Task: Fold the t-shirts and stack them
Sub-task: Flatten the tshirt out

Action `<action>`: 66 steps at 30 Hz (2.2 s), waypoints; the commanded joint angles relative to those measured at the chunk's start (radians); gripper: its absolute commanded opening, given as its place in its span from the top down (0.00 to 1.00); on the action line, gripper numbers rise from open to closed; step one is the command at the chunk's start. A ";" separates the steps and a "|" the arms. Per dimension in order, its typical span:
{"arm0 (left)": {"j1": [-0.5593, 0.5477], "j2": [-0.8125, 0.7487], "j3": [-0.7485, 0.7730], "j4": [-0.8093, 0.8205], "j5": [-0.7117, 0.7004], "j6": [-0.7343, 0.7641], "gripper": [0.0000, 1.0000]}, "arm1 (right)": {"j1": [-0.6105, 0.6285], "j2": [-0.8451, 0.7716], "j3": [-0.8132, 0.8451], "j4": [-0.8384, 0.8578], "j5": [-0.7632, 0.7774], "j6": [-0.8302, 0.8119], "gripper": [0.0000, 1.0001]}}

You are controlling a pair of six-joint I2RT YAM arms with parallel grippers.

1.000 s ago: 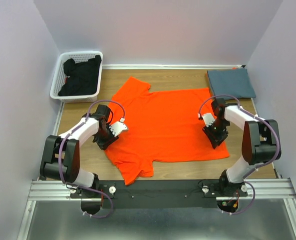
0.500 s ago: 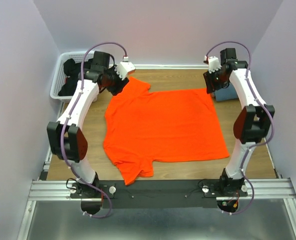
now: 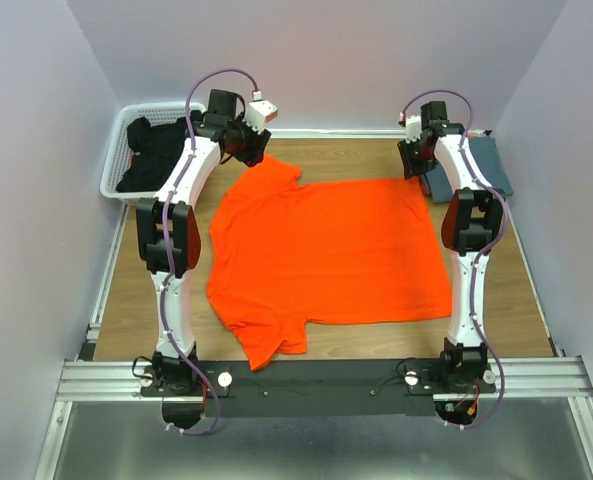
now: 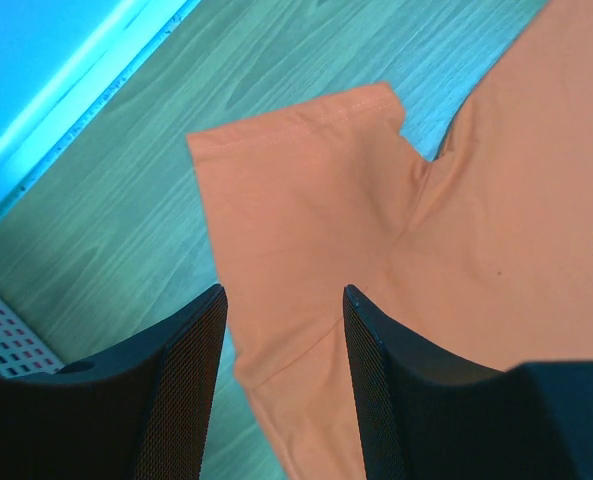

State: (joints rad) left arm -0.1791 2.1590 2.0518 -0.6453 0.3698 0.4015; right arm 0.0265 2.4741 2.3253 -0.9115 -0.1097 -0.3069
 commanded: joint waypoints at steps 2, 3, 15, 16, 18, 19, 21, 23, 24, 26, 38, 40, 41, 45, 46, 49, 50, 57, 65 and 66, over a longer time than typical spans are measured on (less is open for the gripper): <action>0.010 0.038 0.001 0.047 0.020 -0.036 0.42 | -0.004 0.059 0.013 0.088 0.097 -0.011 0.56; 0.012 0.042 -0.004 0.050 0.015 -0.038 0.42 | -0.004 0.065 0.009 0.104 0.100 -0.012 0.55; 0.018 0.078 -0.025 0.088 0.006 -0.056 0.42 | -0.007 0.129 0.006 0.163 0.150 0.028 0.50; 0.018 0.081 -0.024 0.087 0.006 -0.056 0.42 | -0.005 0.134 0.003 0.161 0.147 0.031 0.50; 0.020 0.093 -0.015 0.090 -0.002 -0.067 0.42 | -0.007 0.135 -0.015 0.163 0.131 0.040 0.52; 0.021 0.099 -0.012 0.091 -0.003 -0.079 0.42 | -0.005 0.138 -0.020 0.163 0.122 0.046 0.54; 0.023 0.127 0.011 0.093 -0.014 -0.099 0.41 | -0.007 0.138 -0.033 0.163 0.114 0.052 0.58; 0.027 0.172 0.057 0.081 -0.028 -0.130 0.40 | -0.005 0.140 -0.050 0.161 0.116 0.055 0.65; 0.029 0.191 0.077 0.073 -0.037 -0.144 0.40 | -0.007 0.141 -0.056 0.161 0.114 0.057 0.67; 0.035 0.232 0.126 0.059 -0.046 -0.167 0.40 | -0.005 0.135 -0.069 0.160 0.088 0.055 0.75; 0.092 0.435 0.333 0.044 -0.075 -0.263 0.40 | -0.007 0.118 -0.106 0.161 0.062 0.042 0.99; 0.090 0.444 0.337 0.033 -0.052 -0.259 0.40 | -0.007 0.117 -0.109 0.161 0.058 0.043 0.99; 0.090 0.450 0.338 0.026 -0.039 -0.257 0.40 | -0.007 0.117 -0.110 0.161 0.056 0.043 0.99; 0.090 0.467 0.335 -0.017 0.032 -0.250 0.42 | -0.005 0.111 -0.110 0.161 0.054 0.042 0.99; 0.089 0.466 0.331 -0.023 0.047 -0.245 0.43 | -0.007 0.109 -0.110 0.161 0.054 0.042 1.00; 0.082 0.456 0.318 -0.037 0.055 -0.228 0.45 | -0.005 0.111 -0.107 0.161 0.054 0.040 0.99; 0.081 0.455 0.318 -0.042 0.061 -0.228 0.46 | -0.007 0.112 -0.106 0.161 0.054 0.042 0.99; 0.053 0.482 0.360 -0.048 -0.006 -0.214 0.62 | -0.007 0.103 -0.115 0.161 0.044 0.046 0.99; 0.092 0.432 0.366 0.067 0.033 -0.274 1.00 | -0.007 0.056 -0.116 0.161 0.053 0.031 0.99; 0.093 0.400 0.357 0.088 0.050 -0.270 1.00 | -0.007 0.049 -0.116 0.161 0.053 0.029 0.99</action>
State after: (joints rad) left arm -0.1123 2.6202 2.3947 -0.6331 0.3744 0.1513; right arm 0.0238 2.5278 2.2459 -0.6815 -0.0406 -0.2638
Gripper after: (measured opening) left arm 0.008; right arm 0.012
